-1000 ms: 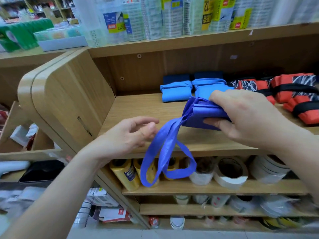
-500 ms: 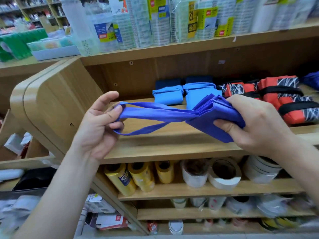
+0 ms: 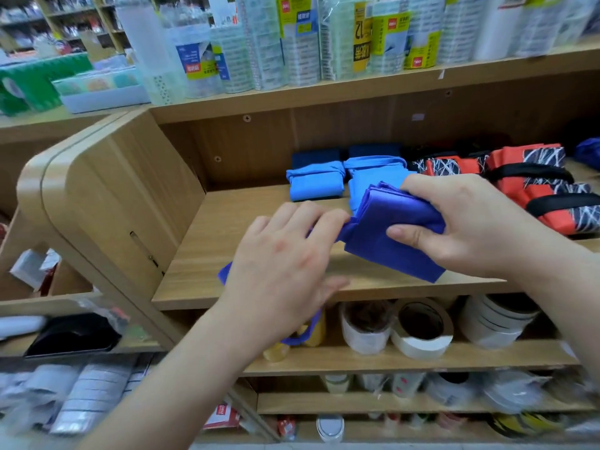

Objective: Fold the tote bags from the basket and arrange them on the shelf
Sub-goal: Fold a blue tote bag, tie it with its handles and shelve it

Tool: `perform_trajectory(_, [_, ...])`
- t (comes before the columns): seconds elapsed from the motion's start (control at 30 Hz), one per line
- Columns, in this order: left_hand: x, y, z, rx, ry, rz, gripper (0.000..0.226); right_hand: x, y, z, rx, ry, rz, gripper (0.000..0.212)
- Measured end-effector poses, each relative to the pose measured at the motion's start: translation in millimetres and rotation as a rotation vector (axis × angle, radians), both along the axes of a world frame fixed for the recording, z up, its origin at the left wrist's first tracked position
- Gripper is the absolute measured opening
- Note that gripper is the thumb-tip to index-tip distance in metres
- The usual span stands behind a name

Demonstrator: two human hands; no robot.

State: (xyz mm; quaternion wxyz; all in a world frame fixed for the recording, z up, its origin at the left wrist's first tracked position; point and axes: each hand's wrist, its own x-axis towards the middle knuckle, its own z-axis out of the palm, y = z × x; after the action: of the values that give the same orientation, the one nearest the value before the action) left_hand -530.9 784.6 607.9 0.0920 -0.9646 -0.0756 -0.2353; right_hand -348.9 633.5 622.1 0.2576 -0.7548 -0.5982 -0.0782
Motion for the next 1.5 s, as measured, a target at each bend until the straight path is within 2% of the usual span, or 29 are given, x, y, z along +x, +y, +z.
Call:
perform_trajectory(0.1, [4.9, 5.7, -10.4, 0.09, -0.06, 0.02, 0.039, 3.4, 0.1, -0.9, -0.002, 0.073, 0.019, 0.025])
perform_trajectory(0.17, [7.2, 12.6, -16.1, 0.137, -0.046, 0.034, 0.031, 7.8, 0.5, -2.0, -0.011, 0.145, 0.042, 0.022])
perform_trajectory(0.27, [8.1, 21.3, -14.2, 0.049, 0.023, 0.038, 0.023, 15.7, 0.4, -5.0, -0.046, 0.273, 0.068, 0.019])
perform_trajectory(0.33, [3.7, 30.6, -5.9, -0.216, 0.096, 0.002, 0.019, 24.2, -0.6, -7.0, -0.069, 0.337, 0.055, 0.017])
perform_trajectory(0.43, [-11.2, 52.5, 11.1, -0.971, 0.222, -0.229, 0.017, 40.8, -4.6, -9.7, -0.068, 0.459, 0.023, 0.015])
perform_trajectory(0.5, [-21.1, 64.8, 19.2, -1.348, 0.091, -0.462, 0.015, 46.9, -7.0, -11.5, -0.043, 0.571, 0.036, 0.017])
perform_trajectory(0.57, [-24.3, 71.0, 21.5, -1.55, -0.088, -0.636, 0.015, 44.9, -6.4, -13.2, -0.001, 0.734, 0.089, 0.029])
perform_trajectory(0.63, [-21.2, 70.9, 20.5, -1.717, -0.219, -0.719, 0.019, 37.8, -2.4, -14.3, 0.008, 0.805, 0.144, 0.037])
perform_trajectory(0.73, [-13.6, 67.1, 23.0, -1.946, -0.262, -0.831, 0.032, 25.8, 4.3, -12.8, -0.015, 0.704, 0.174, 0.037])
perform_trajectory(0.8, [-9.3, 66.2, 24.5, -2.066, -0.242, -0.879, 0.045, 18.0, 6.3, -6.3, -0.053, 0.569, 0.156, 0.047])
perform_trajectory(0.87, [-5.3, 67.1, 24.3, -2.117, -0.236, -0.835, 0.054, 6.1, 7.3, 5.0, -0.127, 0.386, 0.077, 0.067])
perform_trajectory(0.97, [1.7, 61.2, 28.1, -2.116, -0.15, -0.821, 0.065, -19.1, 13.2, 16.9, -0.284, -0.098, -0.002, 0.098])
perform_trajectory(1.03, [8.6, 51.2, 34.1, -2.041, -0.081, -0.828, 0.071, -31.8, 21.7, 17.9, -0.299, -0.35, -0.003, 0.099])
perform_trajectory(1.1, [14.1, 40.1, 39.9, -1.986, -0.026, -0.862, 0.077, -37.0, 29.2, 18.3, -0.303, -0.427, -0.002, 0.085])
perform_trajectory(1.17, [15.2, 36.3, 41.4, -2.003, -0.07, -0.881, 0.078, -35.1, 33.5, 19.0, -0.315, -0.409, -0.027, 0.061])
perform_trajectory(1.23, [11.5, 43.1, 35.7, -2.096, -0.23, -0.842, 0.077, -25.4, 34.8, 16.5, -0.292, -0.328, -0.049, 0.045])
perform_trajectory(1.33, [3.1, 58.0, 20.8, -2.202, -0.354, -0.739, 0.078, -8.6, 38.4, 8.1, -0.283, -0.067, 0.065, 0.018])
perform_trajectory(1.4, [-1.4, 64.4, 13.4, -2.148, -0.351, -0.554, 0.08, -2.2, 40.3, 4.2, -0.303, 0.178, 0.185, 0.009])
perform_trajectory(1.43, [-4.6, 70.1, 10.7, -2.09, -0.346, -0.427, 0.085, 0.1, 40.8, 3.9, -0.327, 0.238, 0.215, 0.009])
perform_trajectory(1.5, [-12.4, 86.0, 8.3, -1.913, -0.28, -0.204, 0.111, 3.0, 41.0, 4.9, -0.392, 0.276, 0.24, 0.008])
